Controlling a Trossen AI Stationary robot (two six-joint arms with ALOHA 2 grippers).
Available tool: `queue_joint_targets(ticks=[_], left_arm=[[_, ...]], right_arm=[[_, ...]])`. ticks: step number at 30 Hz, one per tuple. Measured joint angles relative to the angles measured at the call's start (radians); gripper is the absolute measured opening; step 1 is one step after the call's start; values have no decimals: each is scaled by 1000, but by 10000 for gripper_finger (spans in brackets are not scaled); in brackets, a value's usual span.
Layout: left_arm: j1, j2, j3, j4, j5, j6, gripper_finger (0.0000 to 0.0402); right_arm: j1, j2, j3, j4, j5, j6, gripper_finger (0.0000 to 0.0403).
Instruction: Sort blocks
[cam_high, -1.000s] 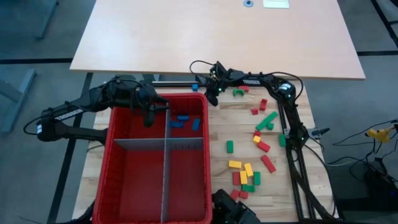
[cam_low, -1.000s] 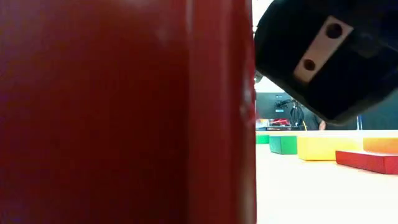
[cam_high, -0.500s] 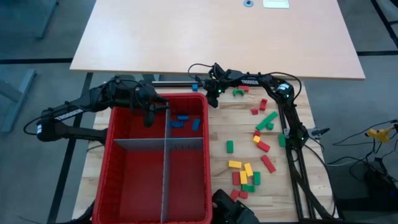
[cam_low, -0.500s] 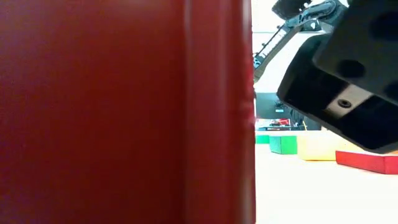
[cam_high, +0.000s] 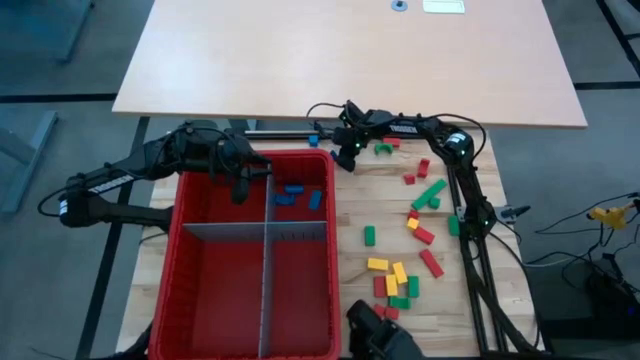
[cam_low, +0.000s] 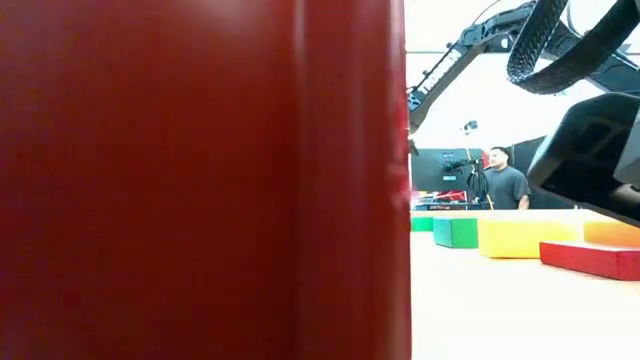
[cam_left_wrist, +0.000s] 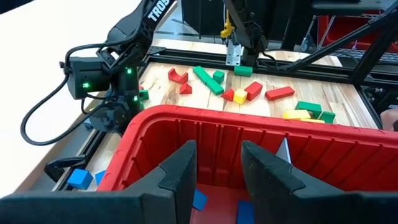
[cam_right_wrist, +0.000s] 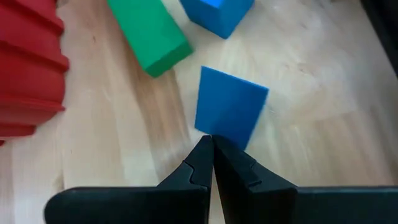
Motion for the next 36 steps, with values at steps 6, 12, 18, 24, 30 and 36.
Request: queue_joint_targets(ticks=[6,12,18,24,30,36], left_arm=[[0,0,0,0,0,0,114],[0,0,0,0,0,0,114],[0,0,0,-1,0,0,114],[0,0,0,-1,0,6,114],[0,0,0,-3,0,7,114],[0,0,0,-3,0,7,114]], right_arm=[[-7,-4,0,8,2,-12,0],[3,-34,0,48,1,2,0],[2,-41,0,44,-8,4,23],[2,-42,0,47,14,20,51],[3,-46,0,60,14,-3,94],[4,-46,0,83,14,1,161]])
